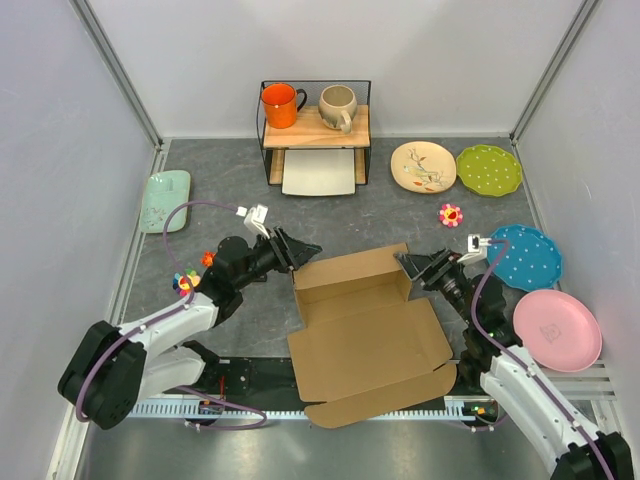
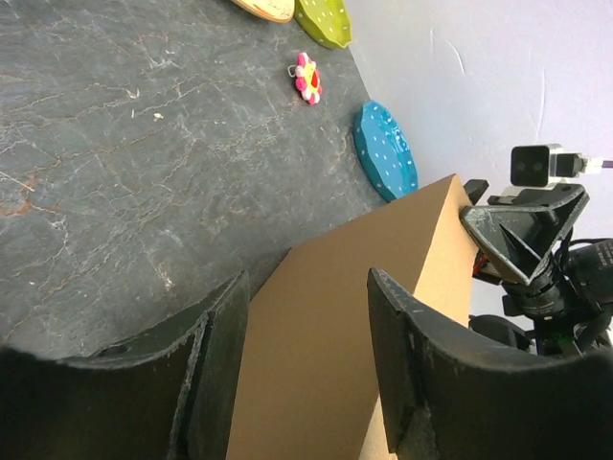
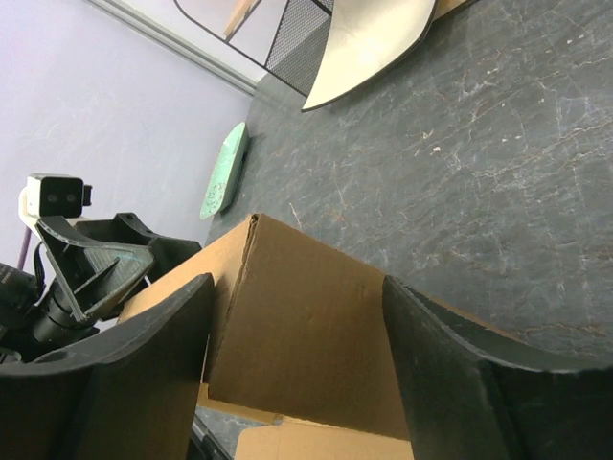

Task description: Fold the paper box

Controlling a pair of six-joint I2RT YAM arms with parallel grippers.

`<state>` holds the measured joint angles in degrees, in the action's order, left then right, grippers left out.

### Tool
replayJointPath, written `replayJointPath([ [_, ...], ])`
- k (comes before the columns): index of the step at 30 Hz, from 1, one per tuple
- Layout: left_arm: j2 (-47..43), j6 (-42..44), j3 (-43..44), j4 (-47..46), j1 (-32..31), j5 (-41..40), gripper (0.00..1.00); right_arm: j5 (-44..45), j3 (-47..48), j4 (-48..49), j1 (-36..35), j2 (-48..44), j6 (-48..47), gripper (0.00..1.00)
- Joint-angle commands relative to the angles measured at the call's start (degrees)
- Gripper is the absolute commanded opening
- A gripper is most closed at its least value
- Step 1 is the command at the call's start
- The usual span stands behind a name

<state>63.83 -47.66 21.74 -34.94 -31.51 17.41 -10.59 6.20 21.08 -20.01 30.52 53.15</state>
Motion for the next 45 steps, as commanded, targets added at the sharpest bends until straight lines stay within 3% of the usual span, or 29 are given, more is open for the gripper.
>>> replayJointPath([
  [1,-1.25,3.36,0.41,2.51,-0.31,-0.62,0.6,-2.95,-1.28,-19.93,-1.17,-3.61,-6.21,0.81],
  [7,-1.26,4.33,2.17,4.79,-0.31,-0.09,0.61,1.27,7.68,-26.52,-1.26,-1.27,-11.48,0.98],
  [14,-1.78,6.17,4.1,7.08,-0.31,-0.09,0.63,6.37,19.28,-32.94,-1.17,-1.52,-17.01,0.98],
  [22,-0.47,6.44,5.68,7.43,-0.31,0.17,0.63,8.21,32.54,-42.08,-1.26,1.46,-30.97,0.98],
  [26,0.5,6.53,6.39,7.78,-0.22,-0.01,0.63,1.73,39.06,-46.82,-1.35,5.86,-31.27,0.98],
  [30,0.68,6.88,6.83,8.13,-0.22,-0.01,0.63,-9.16,41.09,-49.2,-1.43,9.11,-25.21,0.9],
  [36,1.38,7.58,7.97,8.92,-0.22,0.43,0.63,-17.97,42.92,-52.62,-1.52,7.97,-20.53,0.9],
  [38,1.38,7.49,8.23,8.92,-0.22,0.61,0.63,-16.49,44.59,-56.74,-2.49,7.97,-23.24,0.9],
  [41,1.64,7.23,8.41,8.57,-0.22,0.96,0.63,-6.13,48.2,-61.05,-3.72,7.01,-32.29,0.89],
  [45,2.0,7.4,8.76,8.66,-0.22,1.05,0.63,3.11,49.35,-58.53,-6.09,7.09,-39.69,0.85],
])
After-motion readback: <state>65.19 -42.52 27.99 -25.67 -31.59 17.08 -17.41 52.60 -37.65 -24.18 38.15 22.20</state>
